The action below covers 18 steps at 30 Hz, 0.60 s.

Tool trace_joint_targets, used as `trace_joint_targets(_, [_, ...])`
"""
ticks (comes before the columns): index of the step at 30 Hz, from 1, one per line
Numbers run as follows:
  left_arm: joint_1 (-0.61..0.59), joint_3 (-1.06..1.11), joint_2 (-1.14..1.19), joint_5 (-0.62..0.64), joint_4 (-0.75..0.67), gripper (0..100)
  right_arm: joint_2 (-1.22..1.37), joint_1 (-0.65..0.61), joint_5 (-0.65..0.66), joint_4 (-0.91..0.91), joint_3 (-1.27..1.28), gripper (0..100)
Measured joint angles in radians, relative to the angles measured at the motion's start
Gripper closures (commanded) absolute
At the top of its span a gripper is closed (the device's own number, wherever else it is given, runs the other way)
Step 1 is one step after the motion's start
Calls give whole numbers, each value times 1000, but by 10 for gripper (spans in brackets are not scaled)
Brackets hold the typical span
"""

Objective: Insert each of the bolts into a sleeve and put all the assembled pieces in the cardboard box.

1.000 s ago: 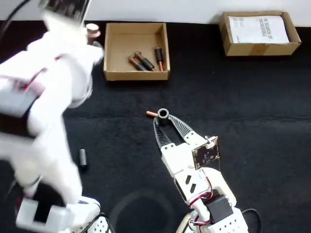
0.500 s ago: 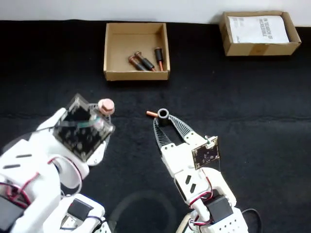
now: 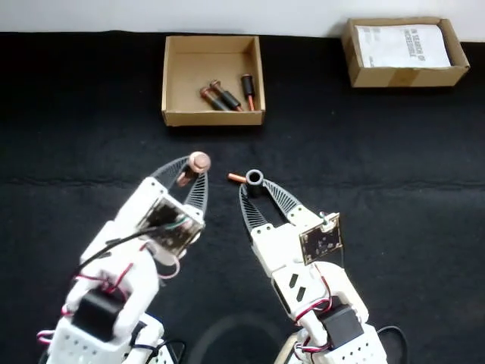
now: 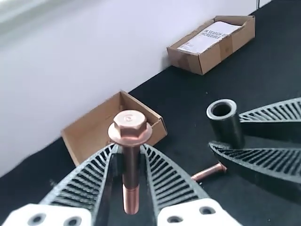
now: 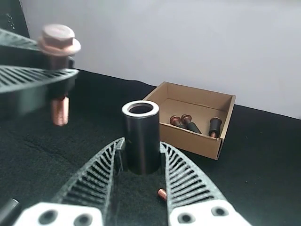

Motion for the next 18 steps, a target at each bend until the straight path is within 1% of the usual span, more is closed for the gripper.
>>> trace_joint_targets(3, [0,11,63,98,-89,992,0,0,0,0,0,992])
trace_joint_targets(5, [-2,11,123,170,-123,992,0,0,0,0,0,992])
trace_joint_targets(11, [0,-97,295,382,-132,992,0,0,0,0,0,992])
trace_joint_targets(15, [17,-183,354,463,-138,992,0,0,0,0,0,992])
trace_joint_targets(18, [54,-226,388,476,-150,992,0,0,0,0,0,992])
